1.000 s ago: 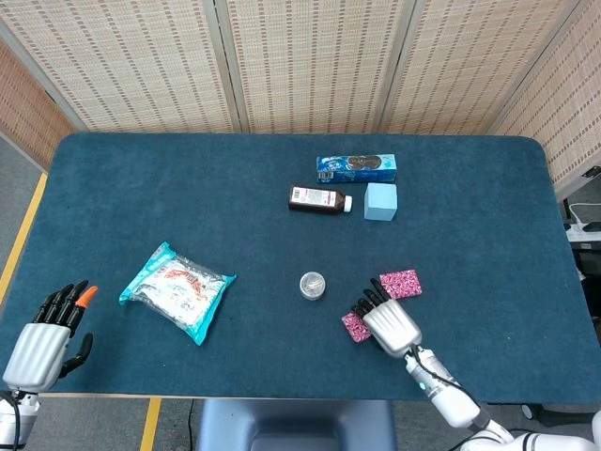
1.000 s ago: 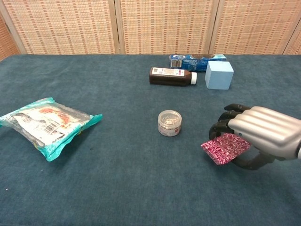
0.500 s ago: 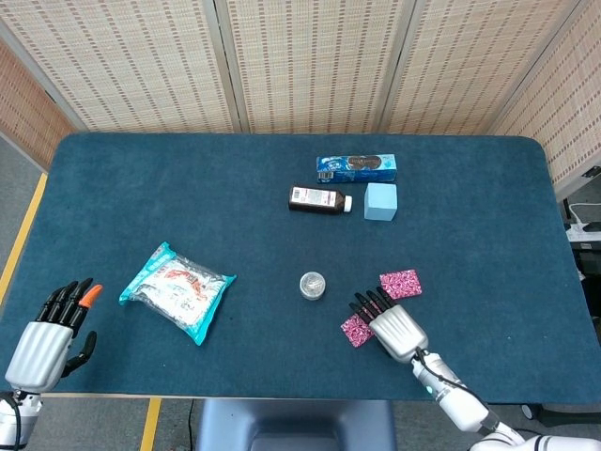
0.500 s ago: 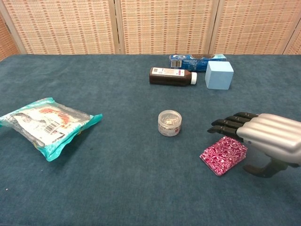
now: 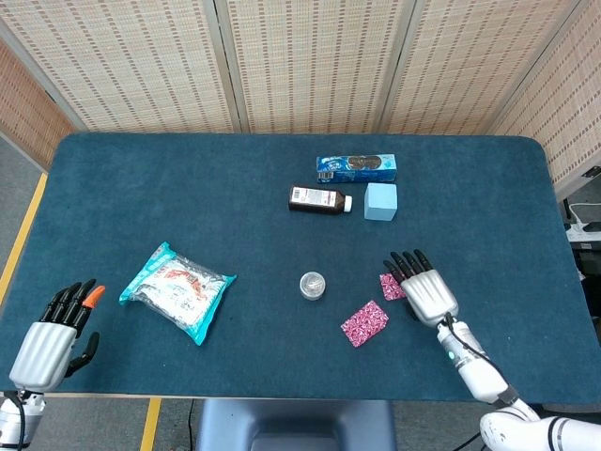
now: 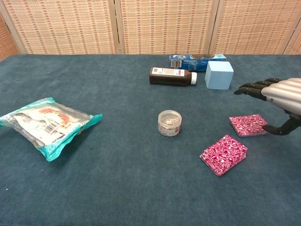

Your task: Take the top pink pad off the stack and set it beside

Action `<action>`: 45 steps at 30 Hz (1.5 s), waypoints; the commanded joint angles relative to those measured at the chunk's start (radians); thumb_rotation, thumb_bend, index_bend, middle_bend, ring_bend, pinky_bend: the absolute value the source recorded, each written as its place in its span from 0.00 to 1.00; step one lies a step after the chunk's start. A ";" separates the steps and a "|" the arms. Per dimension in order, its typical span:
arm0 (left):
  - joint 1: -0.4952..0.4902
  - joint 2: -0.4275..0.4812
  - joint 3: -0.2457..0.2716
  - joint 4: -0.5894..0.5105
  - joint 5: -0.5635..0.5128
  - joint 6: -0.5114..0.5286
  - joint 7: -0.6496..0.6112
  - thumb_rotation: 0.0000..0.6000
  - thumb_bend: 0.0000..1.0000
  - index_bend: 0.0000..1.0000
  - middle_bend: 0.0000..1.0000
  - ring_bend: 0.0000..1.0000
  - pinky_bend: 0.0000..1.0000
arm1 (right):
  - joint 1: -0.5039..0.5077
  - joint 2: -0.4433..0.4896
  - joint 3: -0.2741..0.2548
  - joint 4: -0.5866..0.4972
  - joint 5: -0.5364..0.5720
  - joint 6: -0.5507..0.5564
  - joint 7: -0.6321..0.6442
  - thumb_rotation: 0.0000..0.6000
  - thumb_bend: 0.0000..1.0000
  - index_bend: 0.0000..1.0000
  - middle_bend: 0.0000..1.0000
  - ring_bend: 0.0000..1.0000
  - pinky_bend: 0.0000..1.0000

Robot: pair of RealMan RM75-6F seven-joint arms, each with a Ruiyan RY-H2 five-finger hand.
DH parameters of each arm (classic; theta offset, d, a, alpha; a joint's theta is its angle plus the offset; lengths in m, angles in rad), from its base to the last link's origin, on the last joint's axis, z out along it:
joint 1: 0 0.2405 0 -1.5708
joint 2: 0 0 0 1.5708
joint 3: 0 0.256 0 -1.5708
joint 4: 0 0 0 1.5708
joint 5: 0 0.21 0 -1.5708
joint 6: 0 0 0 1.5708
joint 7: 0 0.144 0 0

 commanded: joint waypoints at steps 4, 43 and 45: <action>-0.005 0.001 0.004 -0.011 -0.005 -0.017 0.014 1.00 0.53 0.00 0.00 0.00 0.11 | 0.023 -0.051 0.028 0.103 0.059 -0.036 0.014 1.00 0.31 0.05 0.00 0.00 0.00; -0.006 0.000 0.003 -0.005 -0.004 -0.009 0.017 1.00 0.54 0.00 0.00 0.00 0.11 | 0.029 -0.151 0.008 0.212 0.088 -0.058 0.052 1.00 0.31 0.30 0.16 0.01 0.00; -0.006 -0.001 0.003 -0.004 -0.002 -0.008 0.018 1.00 0.53 0.00 0.00 0.00 0.11 | 0.028 -0.153 0.007 0.213 0.086 -0.055 0.052 1.00 0.31 0.31 0.20 0.04 0.00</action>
